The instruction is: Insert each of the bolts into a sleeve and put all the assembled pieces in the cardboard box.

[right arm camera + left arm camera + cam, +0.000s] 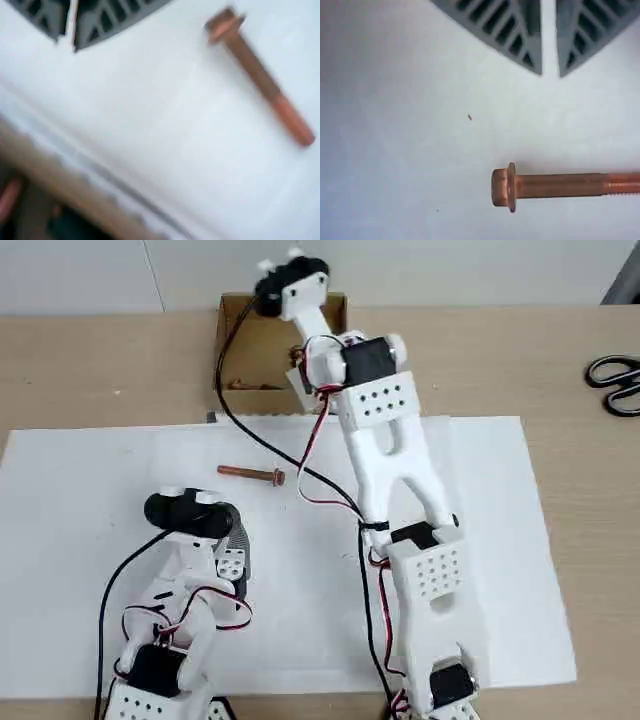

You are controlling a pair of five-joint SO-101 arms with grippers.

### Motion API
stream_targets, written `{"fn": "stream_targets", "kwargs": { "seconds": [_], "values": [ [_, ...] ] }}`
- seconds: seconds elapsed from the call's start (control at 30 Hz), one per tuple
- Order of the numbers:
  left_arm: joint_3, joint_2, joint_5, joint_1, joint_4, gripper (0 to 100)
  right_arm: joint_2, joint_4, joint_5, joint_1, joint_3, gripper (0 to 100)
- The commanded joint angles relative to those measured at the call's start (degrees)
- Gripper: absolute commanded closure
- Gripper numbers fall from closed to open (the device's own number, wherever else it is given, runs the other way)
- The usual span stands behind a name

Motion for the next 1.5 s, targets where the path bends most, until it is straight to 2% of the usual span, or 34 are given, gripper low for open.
{"fn": "stream_targets", "kwargs": {
  "seconds": [0.0, 0.23, 0.57, 0.7, 0.87, 1.0, 1.17, 1.47],
  "values": [
    [-0.3, -0.4, 0.0, -0.4, 0.4, 99, -1.5, 5.7, -4.4, 1.8, -3.4, 99.5],
    [-0.3, -0.4, 0.0, -0.4, 0.4, 99, -5.1, 6.0, -13.0, 5.3, 4.7, 99.5],
    [-0.3, -0.4, 0.0, -0.4, 0.4, 99, -25.9, 5.7, -30.1, 5.7, 34.5, 99.5],
    [-0.3, -0.4, 0.0, -0.4, 0.4, 99, -29.9, 5.6, -38.4, 5.8, 45.0, 99.5],
    [-0.3, -0.4, 0.0, -0.4, 0.4, 99, -32.6, 5.6, -44.5, 7.8, 54.3, 99.5],
    [-0.3, -0.4, 0.0, -0.4, 0.4, 99, -32.9, 5.6, -47.8, 8.5, 61.5, 99.5],
    [-0.3, -0.4, 0.0, -0.4, 0.4, 99, -33.1, 5.6, -48.1, 10.5, 67.9, 99.5],
    [-0.3, -0.4, 0.0, -0.4, 0.4, 99, -33.2, 5.1, -48.1, 19.3, 68.0, 99.5]
  ]
}}
